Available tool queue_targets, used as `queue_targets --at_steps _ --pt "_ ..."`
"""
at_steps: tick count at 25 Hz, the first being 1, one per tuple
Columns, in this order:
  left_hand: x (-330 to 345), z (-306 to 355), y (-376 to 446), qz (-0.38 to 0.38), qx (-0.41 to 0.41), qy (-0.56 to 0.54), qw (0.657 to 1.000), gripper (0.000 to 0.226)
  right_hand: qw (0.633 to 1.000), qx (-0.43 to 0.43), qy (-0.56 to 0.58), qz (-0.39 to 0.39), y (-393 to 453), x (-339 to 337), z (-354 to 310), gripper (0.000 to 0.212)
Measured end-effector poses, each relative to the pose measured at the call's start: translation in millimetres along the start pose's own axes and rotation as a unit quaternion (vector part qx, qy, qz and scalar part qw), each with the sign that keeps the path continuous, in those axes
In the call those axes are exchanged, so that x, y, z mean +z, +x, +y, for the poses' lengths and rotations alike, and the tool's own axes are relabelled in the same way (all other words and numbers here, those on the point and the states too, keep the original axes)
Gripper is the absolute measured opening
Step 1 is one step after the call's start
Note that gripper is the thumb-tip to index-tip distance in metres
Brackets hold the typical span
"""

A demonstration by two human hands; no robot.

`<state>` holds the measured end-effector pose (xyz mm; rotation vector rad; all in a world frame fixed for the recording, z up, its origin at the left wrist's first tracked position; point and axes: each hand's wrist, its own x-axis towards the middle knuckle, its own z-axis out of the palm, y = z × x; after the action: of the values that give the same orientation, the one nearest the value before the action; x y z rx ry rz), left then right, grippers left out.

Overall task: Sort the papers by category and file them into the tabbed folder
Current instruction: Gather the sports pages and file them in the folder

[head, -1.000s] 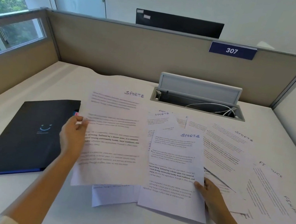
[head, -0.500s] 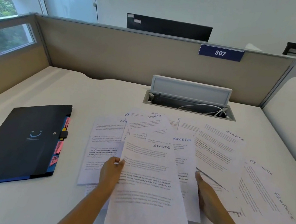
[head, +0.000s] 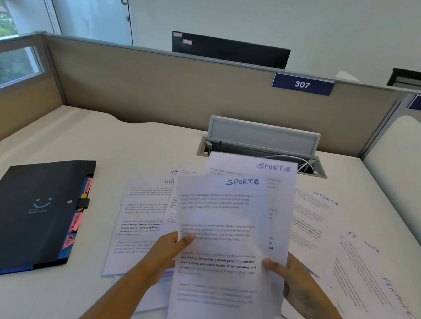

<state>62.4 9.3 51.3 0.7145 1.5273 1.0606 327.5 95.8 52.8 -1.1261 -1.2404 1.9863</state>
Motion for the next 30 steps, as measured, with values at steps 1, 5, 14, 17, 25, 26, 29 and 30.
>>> queue_targets --at_steps 1,5,14,17,25,26,29,30 --pt "1 4 -2 -0.032 0.004 -0.042 0.999 0.039 1.000 -0.015 -0.023 0.006 -3 3 -7 0.060" --pt "22 34 -15 0.027 0.119 -0.030 0.992 0.027 0.985 -0.098 -0.121 0.079 -10 27 -31 0.020" --pt "28 82 -35 0.129 0.261 -0.097 0.952 0.015 0.955 -0.237 -0.137 0.112 -16 58 -70 0.024" --pt "25 84 -37 0.130 0.297 -0.076 0.943 0.020 0.958 -0.242 -0.129 0.086 -19 59 -75 0.039" --pt "17 66 -27 0.107 0.225 -0.003 0.969 0.027 0.966 -0.210 -0.140 0.060 -11 50 -46 0.031" --pt "16 60 -24 0.118 0.203 0.016 0.972 0.029 0.964 -0.196 -0.169 0.063 -10 50 -40 0.028" --pt "20 52 -24 0.141 0.170 0.011 0.975 0.021 0.953 -0.181 -0.231 0.078 -7 51 -29 0.016" --pt "22 54 -26 0.152 0.179 0.007 0.972 0.022 0.954 -0.183 -0.219 0.092 -5 52 -29 0.018"
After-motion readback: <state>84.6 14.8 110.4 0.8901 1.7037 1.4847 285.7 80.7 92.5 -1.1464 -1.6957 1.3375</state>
